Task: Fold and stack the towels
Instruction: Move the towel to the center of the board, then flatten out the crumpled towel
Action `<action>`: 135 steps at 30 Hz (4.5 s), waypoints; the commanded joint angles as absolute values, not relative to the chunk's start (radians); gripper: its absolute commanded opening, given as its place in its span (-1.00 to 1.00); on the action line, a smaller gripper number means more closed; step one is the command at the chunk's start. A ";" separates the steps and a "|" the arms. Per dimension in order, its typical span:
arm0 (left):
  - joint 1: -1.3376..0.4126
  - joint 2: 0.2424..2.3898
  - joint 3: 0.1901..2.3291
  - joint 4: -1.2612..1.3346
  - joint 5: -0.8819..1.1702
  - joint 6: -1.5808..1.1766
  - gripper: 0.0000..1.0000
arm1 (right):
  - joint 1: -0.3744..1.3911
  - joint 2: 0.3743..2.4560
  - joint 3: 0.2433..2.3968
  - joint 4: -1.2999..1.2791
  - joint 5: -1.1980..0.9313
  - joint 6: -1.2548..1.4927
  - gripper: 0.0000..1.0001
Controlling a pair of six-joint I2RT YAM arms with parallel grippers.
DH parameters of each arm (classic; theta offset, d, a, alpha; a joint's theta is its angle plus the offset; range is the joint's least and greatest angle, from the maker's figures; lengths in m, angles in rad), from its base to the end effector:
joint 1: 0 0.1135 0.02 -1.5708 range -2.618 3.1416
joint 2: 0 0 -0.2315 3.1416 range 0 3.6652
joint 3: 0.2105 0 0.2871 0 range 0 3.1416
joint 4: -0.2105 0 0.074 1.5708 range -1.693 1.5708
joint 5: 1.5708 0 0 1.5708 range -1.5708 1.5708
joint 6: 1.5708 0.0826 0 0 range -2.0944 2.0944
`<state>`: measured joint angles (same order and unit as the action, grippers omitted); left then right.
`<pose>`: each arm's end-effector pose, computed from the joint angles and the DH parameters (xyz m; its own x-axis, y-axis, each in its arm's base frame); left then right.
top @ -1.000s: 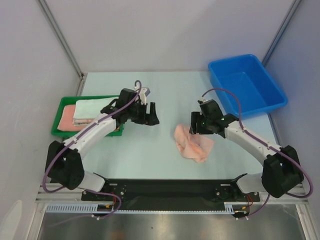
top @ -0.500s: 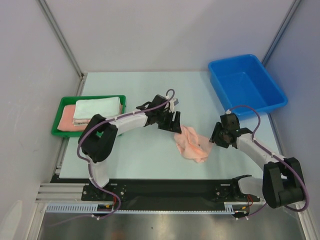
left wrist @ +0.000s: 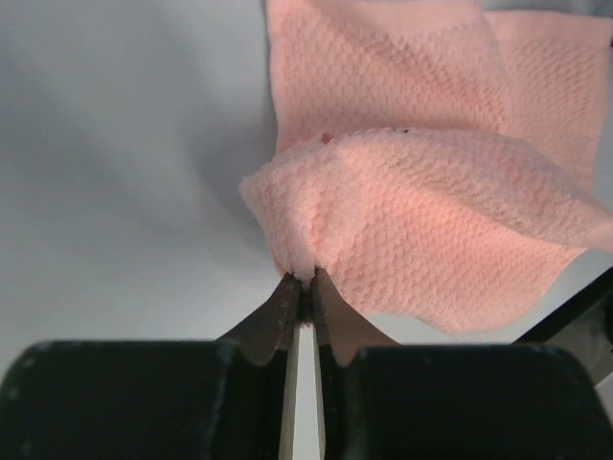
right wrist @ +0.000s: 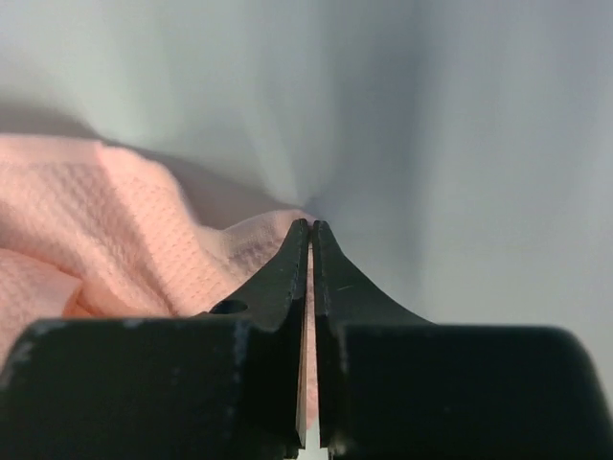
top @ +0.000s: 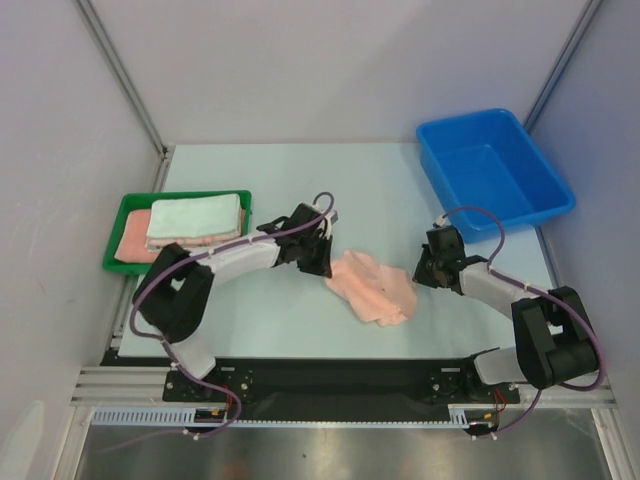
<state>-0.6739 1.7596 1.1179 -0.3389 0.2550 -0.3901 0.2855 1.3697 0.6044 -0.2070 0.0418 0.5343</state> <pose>0.3073 -0.2721 0.0930 -0.8718 0.2253 -0.4350 0.4131 0.8155 -0.4055 0.2946 0.0829 0.0598 -0.8140 0.2913 -0.5025 0.1810 0.9493 0.2572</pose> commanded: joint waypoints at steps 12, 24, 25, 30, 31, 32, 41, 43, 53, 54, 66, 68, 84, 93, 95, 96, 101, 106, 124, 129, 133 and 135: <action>-0.595 1.195 0.909 -0.344 -0.015 -0.563 0.63 | 0.388 1.227 0.811 -0.172 -0.012 0.328 -1.00; -0.575 1.804 1.347 -0.296 0.314 -0.255 0.34 | 0.361 1.180 0.739 -0.113 -0.003 0.293 -1.00; -0.575 1.824 1.348 -0.298 0.325 -0.250 0.33 | 0.356 1.196 0.742 -0.117 0.000 0.298 -1.00; -0.577 1.852 1.263 -0.307 0.264 -0.300 0.40 | 0.316 1.229 0.743 -0.141 0.046 0.342 -1.00; -0.577 1.847 1.252 -0.304 0.255 -0.308 0.41 | 0.316 1.230 0.739 -0.146 0.055 0.348 -1.00; -0.578 1.844 1.229 -0.290 0.255 -0.310 0.42 | 0.314 1.236 0.739 -0.149 0.076 0.354 -1.00; -0.614 1.914 1.262 -0.273 0.235 -0.337 0.47 | 0.314 1.258 0.712 -0.121 0.072 0.379 -1.00; -0.614 1.948 1.279 -0.284 0.212 -0.345 0.46 | 0.313 1.259 0.712 -0.118 0.069 0.377 -1.00; -0.637 2.042 1.351 -0.338 0.129 -0.374 -0.33 | 0.321 1.270 0.698 -0.086 0.029 0.380 -1.00; -0.635 2.055 1.362 -0.341 0.124 -0.379 -0.47 | 0.327 1.273 0.698 -0.074 0.025 0.379 -1.00; -0.583 1.875 1.738 -0.555 0.057 -0.239 -0.99 | 0.310 1.313 0.984 -0.061 -0.017 0.310 -1.00; -0.571 1.814 1.828 -0.597 0.019 -0.198 -0.99 | 0.295 1.318 1.104 -0.069 -0.021 0.292 -1.00; -0.604 1.275 1.767 -0.588 0.202 -0.193 -0.99 | 0.416 0.901 1.330 -0.259 0.011 0.206 -1.00; -0.752 1.042 1.611 -0.500 0.310 -0.307 -0.99 | 0.440 0.595 1.212 -0.238 -0.155 0.285 -1.00; -0.775 1.048 1.637 -0.508 0.288 -0.314 -0.99 | 0.439 0.591 1.238 -0.247 -0.144 0.288 -1.00; -0.778 1.055 1.650 -0.532 0.282 -0.314 -0.99 | 0.440 0.597 1.247 -0.255 -0.131 0.285 -1.00; -0.778 1.140 1.755 -0.669 0.092 -0.273 -0.99 | 0.440 0.681 1.255 -0.275 0.000 0.207 -1.00; -0.682 1.296 1.756 -0.689 -0.040 -0.236 -0.99 | 0.416 0.891 1.178 -0.160 0.045 0.123 -1.00; -0.327 2.227 2.247 -0.423 0.155 -0.114 -0.99 | 0.146 1.937 1.465 0.456 -0.417 0.129 -1.00; -0.319 2.270 2.198 -0.362 0.166 -0.087 -0.99 | 0.137 2.009 1.480 0.497 -0.452 0.137 -1.00; -0.319 2.226 2.103 -0.344 0.170 -0.057 -0.99 | 0.135 1.996 1.447 0.488 -0.486 0.132 -1.00; -0.321 2.195 2.063 -0.344 0.167 -0.058 -0.99 | 0.137 1.971 1.421 0.476 -0.486 0.136 -1.00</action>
